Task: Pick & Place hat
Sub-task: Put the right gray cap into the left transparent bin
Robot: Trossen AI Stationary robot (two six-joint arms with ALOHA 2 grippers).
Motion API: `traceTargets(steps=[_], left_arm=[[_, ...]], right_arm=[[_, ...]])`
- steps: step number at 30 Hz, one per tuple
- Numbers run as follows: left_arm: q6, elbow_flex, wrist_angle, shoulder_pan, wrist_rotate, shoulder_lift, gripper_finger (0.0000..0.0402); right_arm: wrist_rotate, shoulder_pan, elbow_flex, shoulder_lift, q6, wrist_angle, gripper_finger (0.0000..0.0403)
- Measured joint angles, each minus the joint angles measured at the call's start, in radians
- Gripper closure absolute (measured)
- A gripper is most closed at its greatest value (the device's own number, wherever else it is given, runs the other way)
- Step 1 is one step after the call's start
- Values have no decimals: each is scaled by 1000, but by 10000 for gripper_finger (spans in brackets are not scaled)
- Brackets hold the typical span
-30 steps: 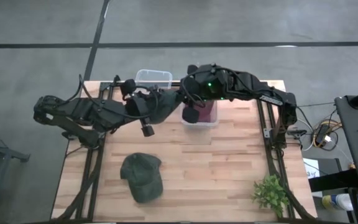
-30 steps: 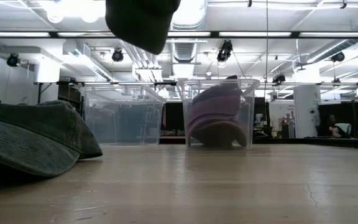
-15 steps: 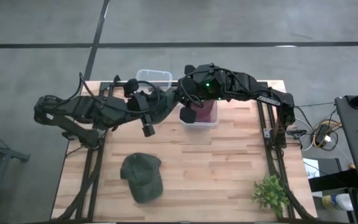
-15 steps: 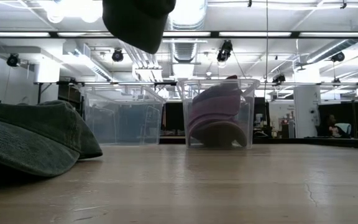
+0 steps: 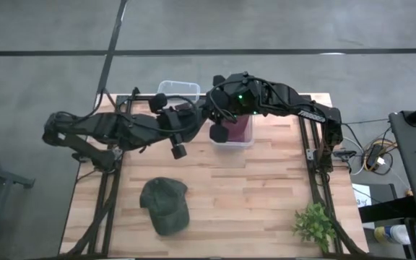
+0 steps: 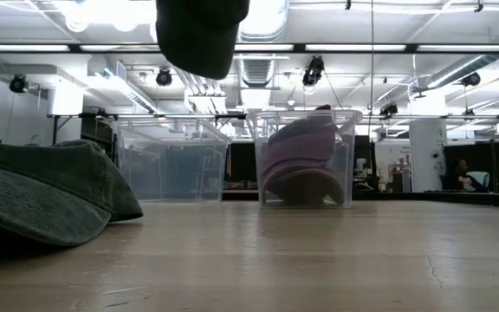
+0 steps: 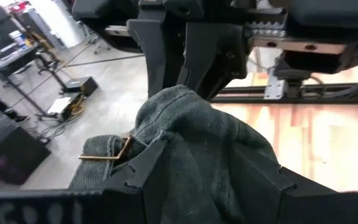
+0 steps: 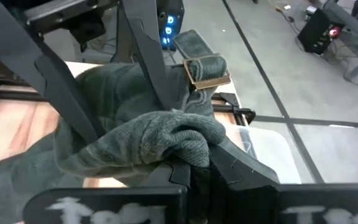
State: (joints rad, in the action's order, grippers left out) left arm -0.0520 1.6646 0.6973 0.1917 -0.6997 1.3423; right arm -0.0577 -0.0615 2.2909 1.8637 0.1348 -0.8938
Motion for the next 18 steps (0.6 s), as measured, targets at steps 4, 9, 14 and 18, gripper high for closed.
traceTargets(steps=[4,9,14,18], left_arm=[[-2,0,0,-14,-30,13,237],[-5,0,1,-22,-67,16,281],[-19,0,1,-26,-118,16,378],[-26,0,2,-29,-124,16,395]], right_arm=[[-2,3,-1,0,0,-1,392],[-1,5,-1,0,2,1,392],[5,6,-1,0,3,7,392],[6,7,-1,0,3,7,392]])
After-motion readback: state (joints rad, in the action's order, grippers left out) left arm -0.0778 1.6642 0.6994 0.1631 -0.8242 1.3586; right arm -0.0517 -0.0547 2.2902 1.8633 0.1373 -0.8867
